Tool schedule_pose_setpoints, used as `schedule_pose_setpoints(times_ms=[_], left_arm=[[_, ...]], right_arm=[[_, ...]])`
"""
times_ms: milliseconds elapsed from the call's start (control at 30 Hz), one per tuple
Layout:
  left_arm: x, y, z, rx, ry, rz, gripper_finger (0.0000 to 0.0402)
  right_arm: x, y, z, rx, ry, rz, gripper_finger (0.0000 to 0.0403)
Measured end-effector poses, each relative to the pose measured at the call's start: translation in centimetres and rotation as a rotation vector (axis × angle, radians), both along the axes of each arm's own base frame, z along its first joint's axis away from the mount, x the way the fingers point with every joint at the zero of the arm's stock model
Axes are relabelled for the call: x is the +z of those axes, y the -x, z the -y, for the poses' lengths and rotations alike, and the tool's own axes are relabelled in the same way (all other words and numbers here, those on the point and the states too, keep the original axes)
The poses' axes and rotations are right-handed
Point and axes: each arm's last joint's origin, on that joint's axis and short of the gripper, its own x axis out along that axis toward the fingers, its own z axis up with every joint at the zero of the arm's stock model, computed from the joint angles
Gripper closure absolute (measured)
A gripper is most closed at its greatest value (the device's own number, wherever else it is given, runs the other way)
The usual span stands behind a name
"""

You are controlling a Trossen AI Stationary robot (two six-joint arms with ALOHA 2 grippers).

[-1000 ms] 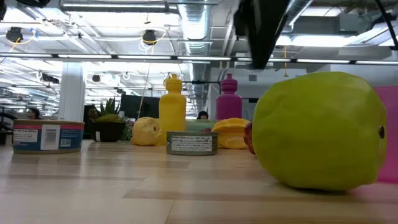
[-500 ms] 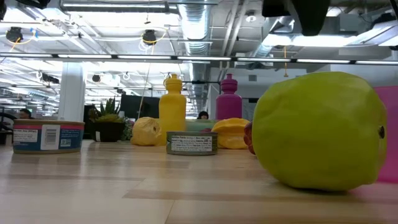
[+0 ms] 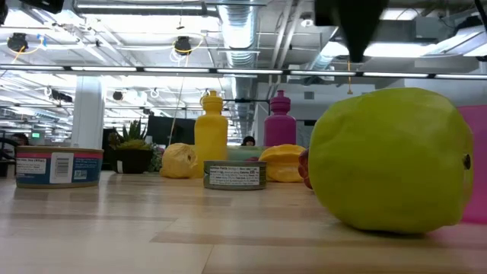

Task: Pick & Place Food Item
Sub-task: Put the green apple into the white bin

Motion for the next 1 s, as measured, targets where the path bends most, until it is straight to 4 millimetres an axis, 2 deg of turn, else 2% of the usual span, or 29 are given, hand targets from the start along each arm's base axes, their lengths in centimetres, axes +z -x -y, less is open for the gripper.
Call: schedule_pose_setpoints(times_ms=[100, 400, 733, 900, 1000], left_arm=[[0.0, 0.0, 0.0, 0.000, 0.000, 0.000, 0.0022], [-0.3, 0.0, 0.0, 0.000, -0.019, -0.020, 0.0022], [-0.3, 0.0, 0.0, -0.001, -0.020, -0.021, 0.0023], [-0.3, 0.0, 0.0, -0.001, -0.026, -0.024, 0.0022], [-0.3, 0.0, 0.0, -0.001, -0.026, -0.024, 0.0022]], right_arm=[[0.0, 0.1, 0.1, -0.006, -0.053, -0.050, 0.0142], [0.0, 0.1, 0.0, 0.006, -0.076, -0.047, 0.0142], [-4.0, 0.2, 1.1, -0.023, 0.042, -0.063, 0.0142], [-3.3, -0.4, 0.9, -0.030, 0.049, 0.002, 0.0145], [-2.1, -0.6, 0.5, -0.010, 0.083, 0.067, 0.0174]])
